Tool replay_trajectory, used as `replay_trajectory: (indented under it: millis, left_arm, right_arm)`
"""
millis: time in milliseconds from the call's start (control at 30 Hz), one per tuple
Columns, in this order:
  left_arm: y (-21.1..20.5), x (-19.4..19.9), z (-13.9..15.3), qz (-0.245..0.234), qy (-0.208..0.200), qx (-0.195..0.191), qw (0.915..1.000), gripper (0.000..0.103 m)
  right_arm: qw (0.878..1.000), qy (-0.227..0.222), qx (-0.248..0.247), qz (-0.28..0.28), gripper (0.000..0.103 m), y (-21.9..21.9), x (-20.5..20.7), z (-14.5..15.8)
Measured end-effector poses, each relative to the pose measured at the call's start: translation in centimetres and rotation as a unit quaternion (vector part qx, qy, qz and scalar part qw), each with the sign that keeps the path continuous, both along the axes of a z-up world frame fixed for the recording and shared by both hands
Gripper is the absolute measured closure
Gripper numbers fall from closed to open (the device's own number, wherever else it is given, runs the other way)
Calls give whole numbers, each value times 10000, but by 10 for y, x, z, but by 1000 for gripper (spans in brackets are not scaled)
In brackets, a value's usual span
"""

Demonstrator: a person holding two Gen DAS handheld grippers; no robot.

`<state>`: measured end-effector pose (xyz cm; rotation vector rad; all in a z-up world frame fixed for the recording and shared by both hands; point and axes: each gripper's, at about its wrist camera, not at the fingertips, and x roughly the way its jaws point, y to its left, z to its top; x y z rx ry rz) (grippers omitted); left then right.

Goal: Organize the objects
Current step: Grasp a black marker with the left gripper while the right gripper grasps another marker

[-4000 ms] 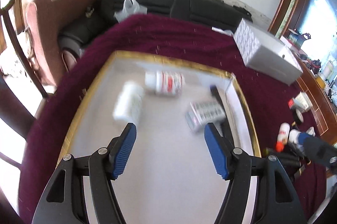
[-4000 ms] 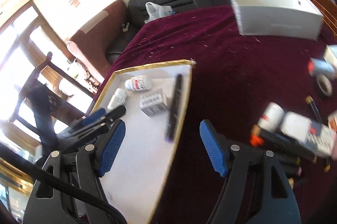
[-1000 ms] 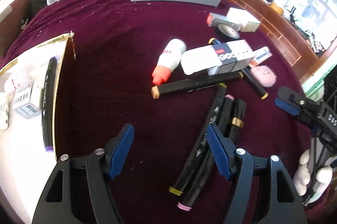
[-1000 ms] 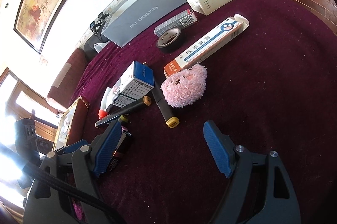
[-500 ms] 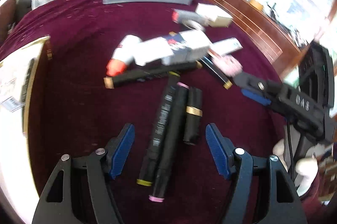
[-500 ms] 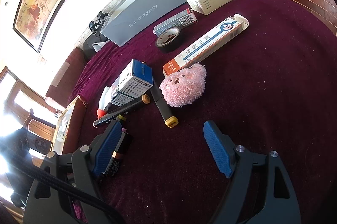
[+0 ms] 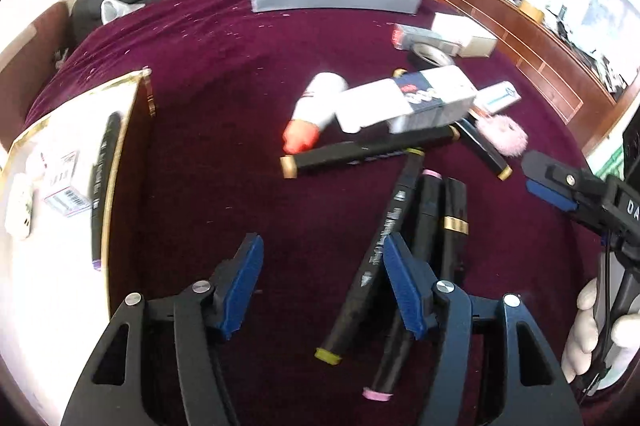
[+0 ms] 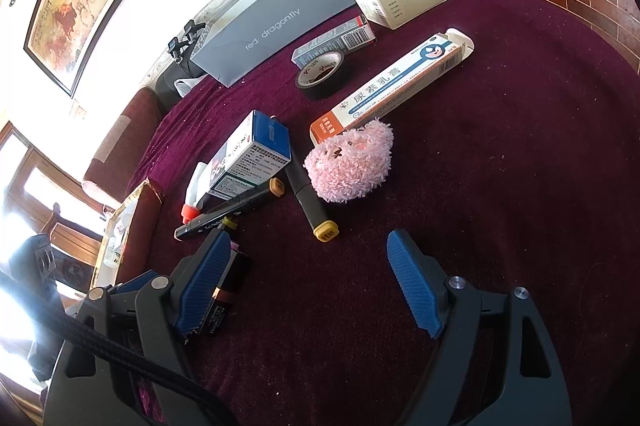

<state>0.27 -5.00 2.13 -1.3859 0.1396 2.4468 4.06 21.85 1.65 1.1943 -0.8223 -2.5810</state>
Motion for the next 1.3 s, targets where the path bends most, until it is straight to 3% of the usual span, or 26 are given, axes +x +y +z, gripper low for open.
replay_trajectory:
  millis: [133,300,433,600,800,867,933,967,1100,1300]
  left_arm:
    - [-7,-3,-6,-65,-87,-103,9999,47]
    - [2,6,9,-380,226,142,9989,47]
    - [18,8,2,-685,308,-412,9963,45]
    - [30,13,-7,-968,330,-801,9915,46]
    - [46,10,-9,-1027,365,-766,9911,47]
    - [51,12,-10,-974,372,-693,9921,53]
    - [56,14,-10,-1026,282,-529,9929,84]
    - [58,16,-9,-1038,267,-480,9931,89]
    - [55,27,-3,-966,339,-312,9943,91]
    - [11,38,27,-490,480,268,9973,90]
  right_arm:
    - [10000,1,2,5,22,0,0,0]
    - [10000,1,17,7,22,0,0,0]
    - [10000,2,22,10,22,0,1,1]
    - [10000,3,25,15,21,0,1,1]
    - [10000,5,35,21,21,0,0,1]
    - [10000,9,55,28,21,-1,0,2]
    - [10000,12,70,32,20,-2,0,2]
    - [10000,15,76,36,20,-2,0,2]
    - [9999,26,136,48,19,-4,0,2]
    - [9996,24,274,52,19,-8,0,3]
